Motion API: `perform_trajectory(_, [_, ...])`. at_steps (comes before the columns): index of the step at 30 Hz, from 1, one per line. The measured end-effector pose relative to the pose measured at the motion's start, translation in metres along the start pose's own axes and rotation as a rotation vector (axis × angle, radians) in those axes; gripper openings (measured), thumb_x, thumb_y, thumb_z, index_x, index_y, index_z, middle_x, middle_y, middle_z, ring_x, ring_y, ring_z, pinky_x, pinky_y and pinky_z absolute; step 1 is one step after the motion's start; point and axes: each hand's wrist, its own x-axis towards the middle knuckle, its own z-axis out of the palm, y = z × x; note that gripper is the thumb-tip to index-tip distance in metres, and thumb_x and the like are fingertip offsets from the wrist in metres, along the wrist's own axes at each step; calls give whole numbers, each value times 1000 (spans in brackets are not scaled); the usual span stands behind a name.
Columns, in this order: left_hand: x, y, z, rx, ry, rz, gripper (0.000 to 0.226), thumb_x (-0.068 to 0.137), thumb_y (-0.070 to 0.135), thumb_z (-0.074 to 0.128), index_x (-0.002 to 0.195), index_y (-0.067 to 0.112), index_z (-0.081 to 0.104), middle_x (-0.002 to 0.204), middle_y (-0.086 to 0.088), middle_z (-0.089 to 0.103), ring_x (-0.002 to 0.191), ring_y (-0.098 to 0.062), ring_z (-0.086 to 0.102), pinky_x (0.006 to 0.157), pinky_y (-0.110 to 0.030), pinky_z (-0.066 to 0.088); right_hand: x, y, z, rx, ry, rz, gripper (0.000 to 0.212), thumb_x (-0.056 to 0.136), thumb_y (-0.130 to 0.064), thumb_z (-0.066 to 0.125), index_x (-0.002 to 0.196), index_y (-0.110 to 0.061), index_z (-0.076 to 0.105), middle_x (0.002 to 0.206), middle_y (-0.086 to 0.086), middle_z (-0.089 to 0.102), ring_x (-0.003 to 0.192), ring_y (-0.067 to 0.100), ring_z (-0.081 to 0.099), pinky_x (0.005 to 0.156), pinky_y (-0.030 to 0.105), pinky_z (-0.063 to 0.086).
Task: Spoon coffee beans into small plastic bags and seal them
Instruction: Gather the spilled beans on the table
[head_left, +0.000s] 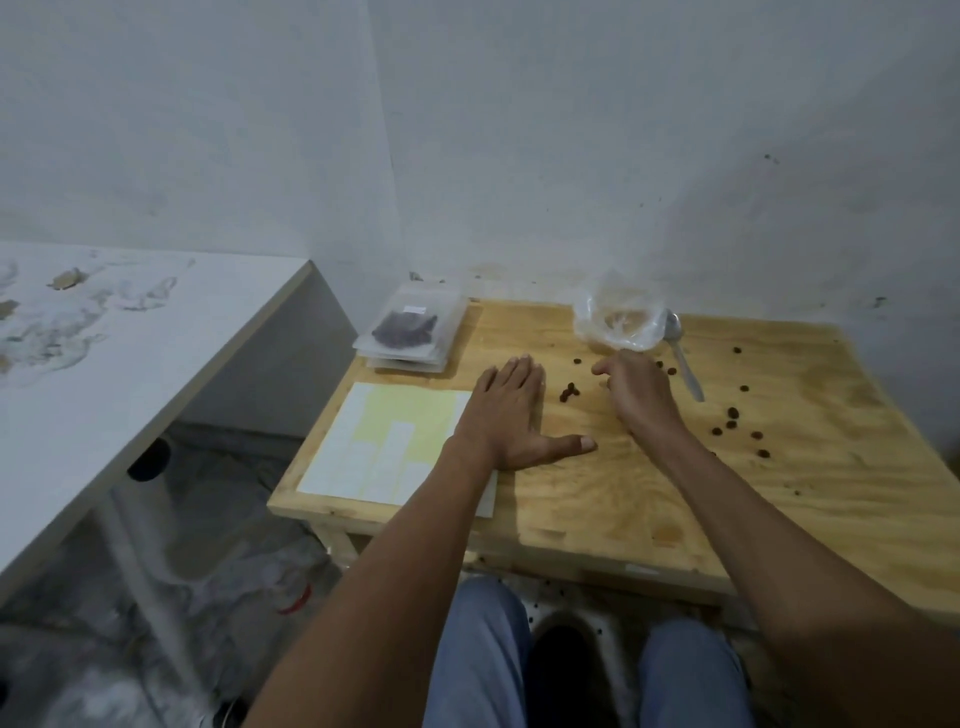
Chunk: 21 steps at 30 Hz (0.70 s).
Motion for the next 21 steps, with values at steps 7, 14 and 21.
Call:
perform_trajectory(7, [0, 1, 0, -11, 43, 9, 129, 70, 96, 44, 161, 9, 18, 170, -9, 11, 158, -21, 6, 127, -45, 4, 1, 10, 8, -564, -63, -396, 24, 90, -35, 72, 113, -29, 72, 100, -2, 72, 93, 19, 66, 73, 29, 45])
perform_trajectory(14, [0, 1, 0, -36, 56, -2, 128, 70, 94, 49, 160, 8, 22, 170, -9, 14, 157, -20, 7, 127, -43, 4, 2, 15, 10, -524, -46, -455, 10, 89, -32, 74, 86, -24, 69, 76, -10, 62, 77, 16, 62, 67, 34, 50])
perform_trajectory(21, [-1, 1, 0, -58, 73, -8, 125, 70, 93, 52, 160, 11, 25, 170, -7, 15, 157, -19, 8, 127, -42, 3, 3, 14, 12, -618, -34, -455, 24, 101, -37, 56, 89, -17, 56, 84, -1, 63, 76, 21, 59, 65, 37, 46])
